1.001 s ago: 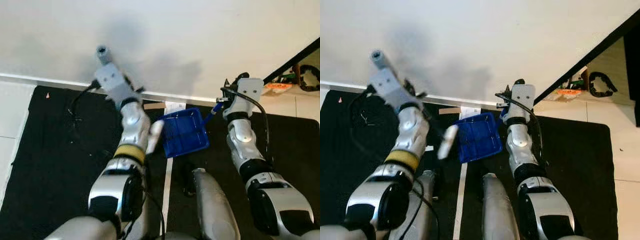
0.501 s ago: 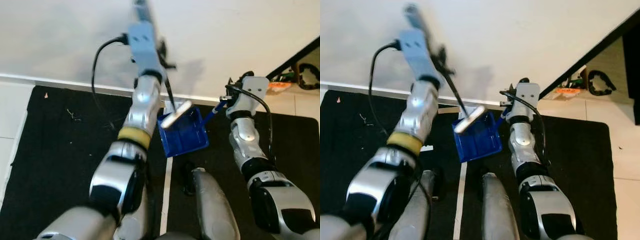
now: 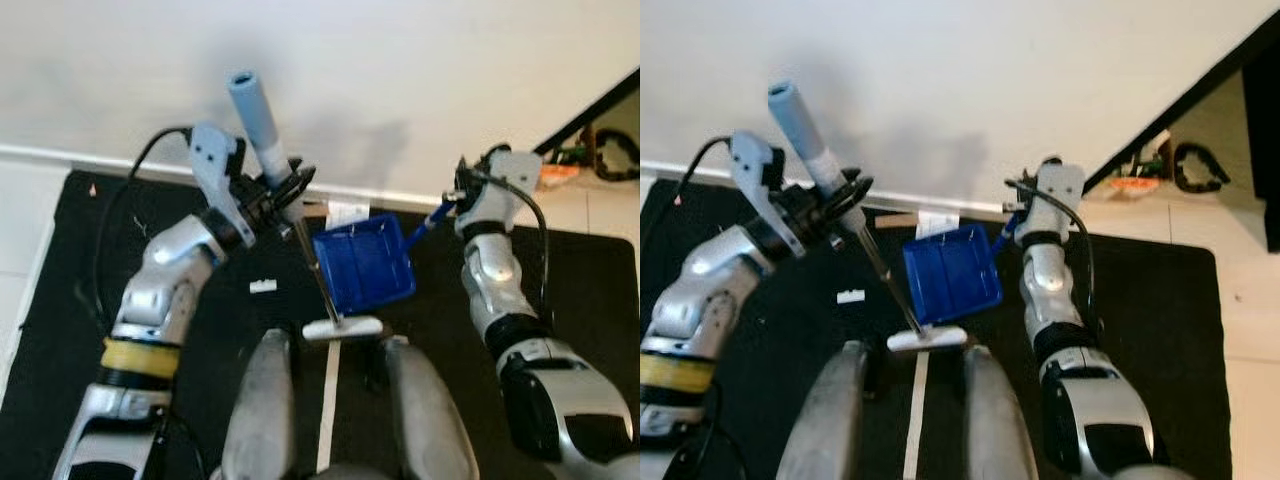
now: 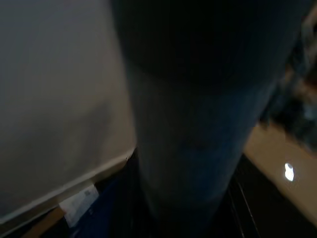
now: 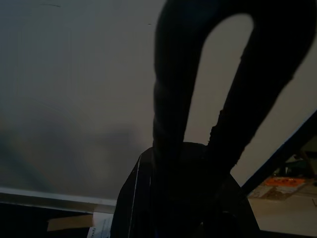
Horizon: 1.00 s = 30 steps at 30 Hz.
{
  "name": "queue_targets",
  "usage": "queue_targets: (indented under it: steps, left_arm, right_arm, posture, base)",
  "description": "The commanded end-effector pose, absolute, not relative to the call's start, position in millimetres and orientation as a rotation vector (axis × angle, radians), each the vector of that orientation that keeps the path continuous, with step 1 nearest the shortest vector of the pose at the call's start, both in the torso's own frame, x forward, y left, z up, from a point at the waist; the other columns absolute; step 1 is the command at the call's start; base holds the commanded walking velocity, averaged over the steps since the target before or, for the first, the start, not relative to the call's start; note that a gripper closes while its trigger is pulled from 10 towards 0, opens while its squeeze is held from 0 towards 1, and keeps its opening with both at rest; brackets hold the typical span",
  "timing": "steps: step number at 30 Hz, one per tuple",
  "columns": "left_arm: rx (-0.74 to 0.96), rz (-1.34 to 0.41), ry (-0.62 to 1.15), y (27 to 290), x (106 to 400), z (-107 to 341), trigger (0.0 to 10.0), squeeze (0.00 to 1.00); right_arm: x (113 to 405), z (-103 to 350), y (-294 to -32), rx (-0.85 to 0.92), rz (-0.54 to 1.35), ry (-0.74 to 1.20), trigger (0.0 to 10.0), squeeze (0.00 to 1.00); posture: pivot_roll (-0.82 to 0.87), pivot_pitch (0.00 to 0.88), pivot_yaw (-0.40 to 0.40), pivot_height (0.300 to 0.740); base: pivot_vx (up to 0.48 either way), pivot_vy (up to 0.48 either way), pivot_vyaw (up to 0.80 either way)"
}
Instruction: Sweep floor
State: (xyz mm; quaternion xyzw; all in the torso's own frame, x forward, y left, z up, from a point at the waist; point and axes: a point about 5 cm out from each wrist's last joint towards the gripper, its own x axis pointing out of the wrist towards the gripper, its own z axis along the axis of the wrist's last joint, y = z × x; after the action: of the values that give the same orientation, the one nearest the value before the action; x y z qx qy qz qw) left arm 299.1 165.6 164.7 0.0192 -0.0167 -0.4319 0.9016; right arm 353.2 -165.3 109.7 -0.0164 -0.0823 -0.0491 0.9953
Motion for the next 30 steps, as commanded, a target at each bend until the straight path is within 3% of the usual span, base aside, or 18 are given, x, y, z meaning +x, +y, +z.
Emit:
queue_targets:
  steps: [1, 7, 30]
  left_arm:
    - [0.104, -0.883, -0.034, 173.7, 296.7, 163.2, 10.0, 0.00]
    - [0.399, -0.890, 0.067, 189.6, 291.7, 135.2, 10.0, 0.00]
    - [0.645, -0.576, 0.091, 202.5, 304.1, 95.3, 10.0, 0.00]
  right_arm:
    - [340.5, 79.1, -175.2, -0.065, -0.123, -0.022, 10.0, 0.00]
    - [341.1, 80.0, -173.4, -0.065, -0.115, -0.027, 10.0, 0.00]
    - [338.2, 77.0, -175.1, -0.074, -0.117, -0.025, 10.0, 0.00]
  posture:
    - [0.10, 0.357, -0.081, 0.740]
    - [0.09, 0.353, -0.082, 0.740]
    - [0.08, 0.356, -0.083, 0.740]
  base:
    - [0.000, 0.000, 0.00]
    - [0.000, 0.000, 0.00]
    - [0.000, 0.000, 0.00]
